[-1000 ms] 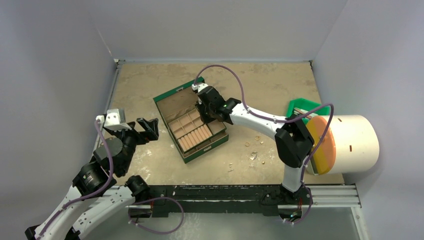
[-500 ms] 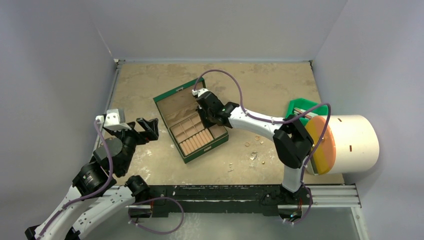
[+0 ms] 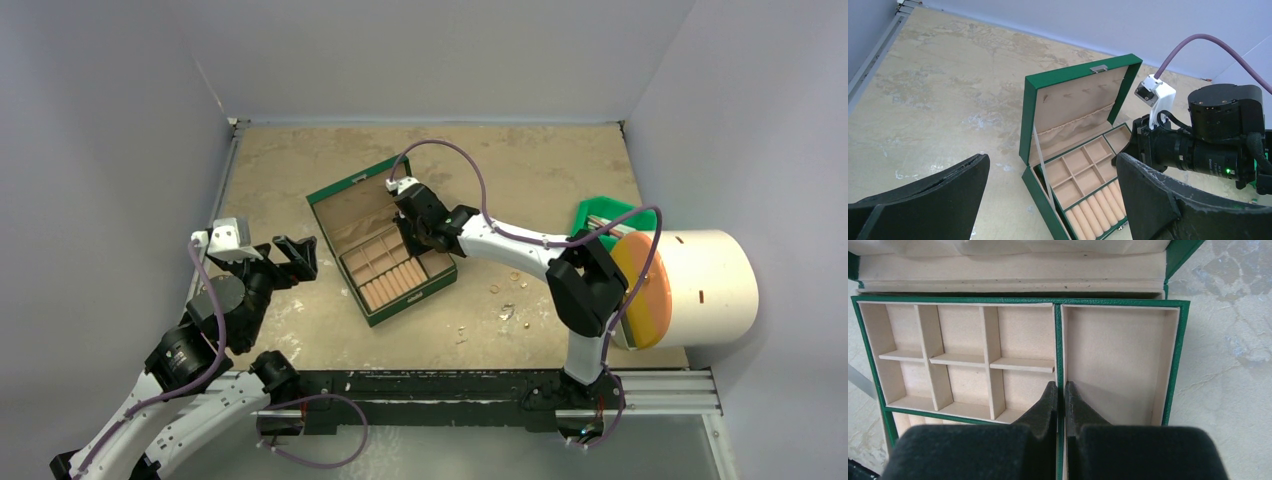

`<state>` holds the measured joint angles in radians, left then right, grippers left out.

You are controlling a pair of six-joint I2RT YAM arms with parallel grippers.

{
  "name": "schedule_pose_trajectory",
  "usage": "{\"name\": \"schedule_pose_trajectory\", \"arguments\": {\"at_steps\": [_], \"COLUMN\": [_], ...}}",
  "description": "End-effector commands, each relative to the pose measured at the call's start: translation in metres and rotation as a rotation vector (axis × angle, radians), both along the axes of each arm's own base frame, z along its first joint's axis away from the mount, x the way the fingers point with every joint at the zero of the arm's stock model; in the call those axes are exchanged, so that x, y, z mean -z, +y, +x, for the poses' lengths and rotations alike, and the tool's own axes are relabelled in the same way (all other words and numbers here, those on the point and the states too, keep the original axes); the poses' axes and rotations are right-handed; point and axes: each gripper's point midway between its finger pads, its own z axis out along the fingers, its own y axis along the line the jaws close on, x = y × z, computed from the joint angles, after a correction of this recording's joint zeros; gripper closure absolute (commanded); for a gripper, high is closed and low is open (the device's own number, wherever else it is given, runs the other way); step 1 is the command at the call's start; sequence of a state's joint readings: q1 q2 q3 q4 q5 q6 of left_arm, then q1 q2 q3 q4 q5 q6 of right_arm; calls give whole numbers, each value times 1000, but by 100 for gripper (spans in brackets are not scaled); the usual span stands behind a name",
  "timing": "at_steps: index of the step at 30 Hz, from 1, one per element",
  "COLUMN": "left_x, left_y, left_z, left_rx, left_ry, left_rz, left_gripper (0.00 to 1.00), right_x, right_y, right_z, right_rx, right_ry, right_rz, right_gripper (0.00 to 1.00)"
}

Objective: Organize the mixed jewelry

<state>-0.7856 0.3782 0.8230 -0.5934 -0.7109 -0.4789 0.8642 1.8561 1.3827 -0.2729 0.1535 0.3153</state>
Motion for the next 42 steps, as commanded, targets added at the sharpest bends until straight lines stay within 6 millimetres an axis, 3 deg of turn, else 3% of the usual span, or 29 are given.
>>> {"name": "schedule_pose_trajectory", "arguments": {"at_steps": [1, 24, 26, 33, 42], "left_x": [-22, -20, -19, -18, -18], "left_y": [5, 4, 4, 2, 3], "left_z": [-2, 0, 0, 2, 2], "left_rx": [-15, -20, -21, -20, -21], "left_ry": [-50, -41, -39, -33, -33], "left_rz": [-56, -46, -43, -35, -36], "left_gripper": [2, 2, 2, 2, 2], "right_x": [-24, 30, 32, 17, -31], "right_y": [19, 18, 17, 13, 7], "right_z": [-5, -16, -17, -13, -12], "right_rx": [-26, -25, -24, 2, 26], "right_ry": [-21, 78, 81, 46, -27], "right_rz": [98, 23, 20, 27, 84], "right_gripper": [100, 100, 94, 74, 70]}}
